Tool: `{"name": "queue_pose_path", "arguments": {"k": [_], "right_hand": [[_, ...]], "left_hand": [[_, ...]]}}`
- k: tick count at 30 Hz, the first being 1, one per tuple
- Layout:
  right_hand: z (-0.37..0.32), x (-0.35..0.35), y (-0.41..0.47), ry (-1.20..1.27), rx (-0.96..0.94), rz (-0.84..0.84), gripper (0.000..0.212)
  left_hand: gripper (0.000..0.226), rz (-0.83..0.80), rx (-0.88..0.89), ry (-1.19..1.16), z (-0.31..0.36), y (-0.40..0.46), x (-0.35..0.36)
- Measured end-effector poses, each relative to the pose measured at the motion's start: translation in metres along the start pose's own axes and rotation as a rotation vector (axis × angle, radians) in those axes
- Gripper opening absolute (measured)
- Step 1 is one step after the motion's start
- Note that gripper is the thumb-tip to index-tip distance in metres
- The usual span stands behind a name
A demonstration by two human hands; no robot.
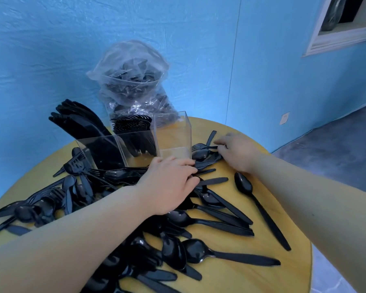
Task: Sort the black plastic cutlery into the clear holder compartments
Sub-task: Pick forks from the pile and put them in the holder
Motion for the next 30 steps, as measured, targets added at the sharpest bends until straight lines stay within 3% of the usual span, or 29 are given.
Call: {"name": "queue_pose_path", "arguments": {"k": [10, 15, 22, 25, 30], "right_hand": [[-0.006, -0.008, -0.037, 0.291, 0.144, 0.045, 0.009], [-0.012, -0.009, -0.047, 0.368, 0.149, 0.065, 0.016], [-0.024, -0.027, -0.063, 0.531, 0.077, 0.086, 0.007], [-0.026, -0.032, -0.069, 0.522, 0.061, 0.105, 0.005], [-0.016, -0.028, -0.081, 0.486, 0.098, 0.099, 0.005]], "left_hand": [[0.037, 0.004, -0.01, -0.058, -0.004, -0.015, -0.006], [0.037, 0.022, -0.01, -0.054, -0.004, -0.022, -0.011], [0.036, 0.117, 0.074, -0.044, 0.011, -0.023, -0.022], [0.043, 0.073, 0.171, 0.015, 0.034, -0.017, -0.014], [0.052, -0.042, 0.176, 0.128, 0.045, -0.004, 0.007]]}}
Point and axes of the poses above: each hand's wrist, its own y-axis towards the middle knuckle, its own x-axis out of the palm, z = x × y, the point moved 8 cm from there along y, towards the middle knuckle, and after that the axes turned 3 degrees about z, right-handed, at the moved point
